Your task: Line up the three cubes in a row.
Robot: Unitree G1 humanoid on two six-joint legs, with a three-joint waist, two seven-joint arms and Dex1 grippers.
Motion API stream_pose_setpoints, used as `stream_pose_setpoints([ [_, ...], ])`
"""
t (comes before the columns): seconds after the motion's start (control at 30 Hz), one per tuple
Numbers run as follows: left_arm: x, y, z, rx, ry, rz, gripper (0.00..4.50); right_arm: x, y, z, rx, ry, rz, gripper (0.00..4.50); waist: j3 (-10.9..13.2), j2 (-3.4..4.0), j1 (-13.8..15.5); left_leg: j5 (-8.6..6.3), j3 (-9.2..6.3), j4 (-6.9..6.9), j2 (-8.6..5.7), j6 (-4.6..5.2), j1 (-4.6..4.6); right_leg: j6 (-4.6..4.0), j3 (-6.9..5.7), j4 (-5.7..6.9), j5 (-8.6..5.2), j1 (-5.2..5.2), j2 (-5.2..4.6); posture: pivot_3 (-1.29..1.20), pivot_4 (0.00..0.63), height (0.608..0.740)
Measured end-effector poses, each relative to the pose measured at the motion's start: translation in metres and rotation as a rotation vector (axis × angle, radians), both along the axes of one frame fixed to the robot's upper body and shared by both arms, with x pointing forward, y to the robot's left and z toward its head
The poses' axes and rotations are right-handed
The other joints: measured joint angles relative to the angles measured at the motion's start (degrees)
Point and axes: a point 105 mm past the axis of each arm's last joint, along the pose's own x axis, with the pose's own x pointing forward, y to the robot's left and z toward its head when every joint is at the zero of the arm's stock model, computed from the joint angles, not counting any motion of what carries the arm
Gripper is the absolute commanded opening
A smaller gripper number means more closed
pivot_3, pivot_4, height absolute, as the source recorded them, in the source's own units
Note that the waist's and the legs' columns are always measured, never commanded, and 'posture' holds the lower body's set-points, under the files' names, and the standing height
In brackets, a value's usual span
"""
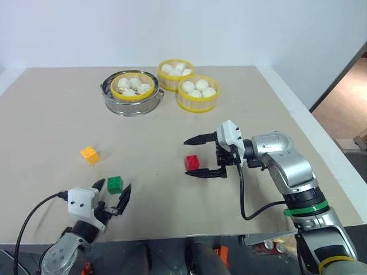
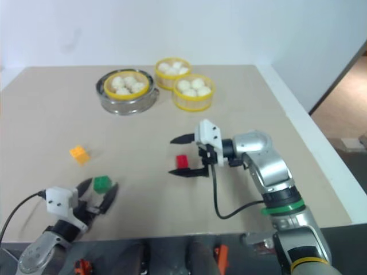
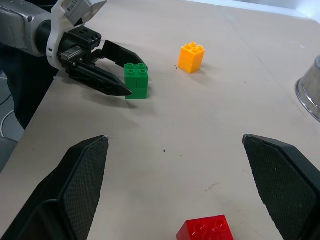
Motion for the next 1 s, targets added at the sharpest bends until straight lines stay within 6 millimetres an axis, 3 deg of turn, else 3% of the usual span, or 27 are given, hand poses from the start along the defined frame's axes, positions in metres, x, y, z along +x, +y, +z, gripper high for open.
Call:
stream_pose_setpoints([
  [0.03, 0.0, 0.0, -0.001, -0.005, 0.002, -0.003, 4.5, 0.0, 0.0, 0.0, 0.0, -0.002, 0.0, 4.47, 0.0, 0.0, 0.0, 0.0, 0.0, 0.0, 0.0, 0.0, 0.0, 0.0, 0.0, 0.0, 0.0, 0.0, 0.0, 0.0, 0.15, 0.74],
  [0.07, 0.0, 0.0, -0.001, -0.009, 0.004, -0.003, 3.96, 0.0, 0.0, 0.0, -0.001, -0.002, 0.0, 4.5, 0.0, 0.0, 0.0, 0.0, 0.0, 0.0, 0.0, 0.0, 0.0, 0.0, 0.0, 0.0, 0.0, 0.0, 0.0, 0.0, 0.15, 0.74],
  [0.33, 0.005, 0.001, 0.002, 0.014, -0.009, -0.024, 1.32, 0.002, -0.001, -0.001, 0.001, 0.004, -0.006, 4.5, 0.0, 0.0, 0.0, 0.0, 0.0, -0.01, 0.01, 0.0, 0.0, 0.0, -0.01, 0.0, 0.0, 0.0, 0.0, 0.0, 0.15, 0.74],
  [0.7, 0.01, 0.002, 0.006, 0.073, -0.012, -0.105, 1.3, 0.003, 0.004, 0.002, 0.032, 0.023, -0.009, 4.5, 0.0, 0.0, 0.0, 0.0, 0.01, -0.05, 0.01, 0.0, 0.01, -0.01, -0.01, 0.0, 0.0, -0.01, 0.01, 0.0, 0.15, 0.74],
  [0.87, 0.016, -0.009, 0.019, 0.19, -0.042, -0.36, 1.3, 0.006, 0.005, 0.003, 0.041, 0.038, -0.034, 4.5, 0.0, 0.03, 0.0, 0.0, 0.01, -0.09, 0.02, 0.0, 0.02, -0.05, -0.05, 0.0, 0.01, -0.03, -0.03, 0.0, 0.15, 0.74],
  [1.0, 0.042, -0.021, 0.043, 0.294, -0.099, -0.607, 1.3, 0.011, 0.004, 0.008, 0.069, 0.079, -0.056, 4.5, 0.0, 0.04, 0.3, 0.04, -0.04, -0.07, 0.02, 0.03, -0.02, -0.08, -0.22, 0.01, 0.03, 0.03, -0.04, 0.0, 0.15, 0.74],
])
